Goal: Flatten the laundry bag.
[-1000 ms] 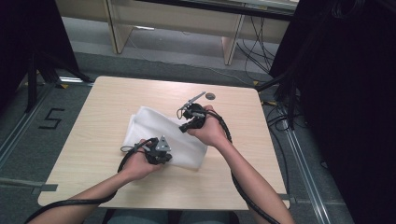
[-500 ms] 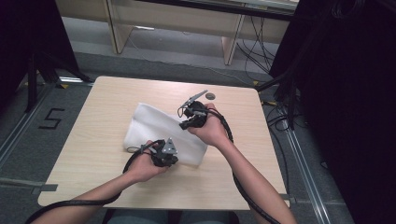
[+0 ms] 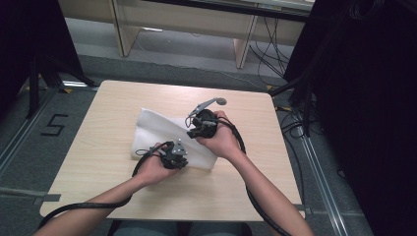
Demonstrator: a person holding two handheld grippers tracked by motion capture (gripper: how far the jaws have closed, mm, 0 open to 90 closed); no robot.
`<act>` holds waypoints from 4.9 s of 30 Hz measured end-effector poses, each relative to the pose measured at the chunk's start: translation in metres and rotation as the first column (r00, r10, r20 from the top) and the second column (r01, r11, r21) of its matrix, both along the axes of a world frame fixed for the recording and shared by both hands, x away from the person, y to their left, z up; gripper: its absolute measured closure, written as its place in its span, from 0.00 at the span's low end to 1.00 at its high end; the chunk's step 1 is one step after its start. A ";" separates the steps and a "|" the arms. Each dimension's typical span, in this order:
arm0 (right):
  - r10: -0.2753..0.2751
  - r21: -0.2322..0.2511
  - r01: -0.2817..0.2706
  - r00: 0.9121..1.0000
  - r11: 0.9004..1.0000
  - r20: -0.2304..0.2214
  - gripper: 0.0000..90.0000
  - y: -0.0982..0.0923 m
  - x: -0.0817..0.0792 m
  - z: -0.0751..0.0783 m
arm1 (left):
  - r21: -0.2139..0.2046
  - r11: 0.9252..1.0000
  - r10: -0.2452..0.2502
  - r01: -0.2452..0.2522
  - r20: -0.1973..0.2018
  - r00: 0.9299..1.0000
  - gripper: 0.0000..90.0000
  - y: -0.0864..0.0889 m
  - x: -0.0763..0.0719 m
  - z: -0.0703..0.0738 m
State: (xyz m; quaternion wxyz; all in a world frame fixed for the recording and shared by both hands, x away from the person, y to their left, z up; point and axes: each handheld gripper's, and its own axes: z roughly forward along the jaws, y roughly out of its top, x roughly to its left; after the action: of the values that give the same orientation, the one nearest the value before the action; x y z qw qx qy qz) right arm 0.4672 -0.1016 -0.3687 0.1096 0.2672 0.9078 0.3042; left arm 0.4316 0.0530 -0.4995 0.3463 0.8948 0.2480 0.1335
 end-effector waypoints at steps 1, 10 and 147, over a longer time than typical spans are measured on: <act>-0.005 -0.008 0.005 1.000 1.000 0.019 0.98 0.000 -0.002 -0.001 | -0.001 1.000 0.000 0.000 -0.004 1.000 0.91 0.003 -0.002 0.001; 0.024 -0.009 -0.024 0.998 1.000 0.050 0.99 0.005 -0.024 -0.015 | -0.010 0.999 0.034 -0.034 0.005 0.999 0.89 0.058 -0.024 0.018; -0.132 -0.075 0.117 0.958 0.990 -0.256 1.00 -0.074 -0.094 -0.114 | 0.092 0.995 0.036 -0.025 -0.129 0.991 0.91 0.103 -0.073 0.002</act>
State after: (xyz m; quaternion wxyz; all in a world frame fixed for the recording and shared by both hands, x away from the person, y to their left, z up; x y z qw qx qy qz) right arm 0.3731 -0.1752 -0.4830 0.0162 0.3581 0.9043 0.2318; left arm 0.3588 0.1564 -0.4970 0.2862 0.9125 0.2776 0.0910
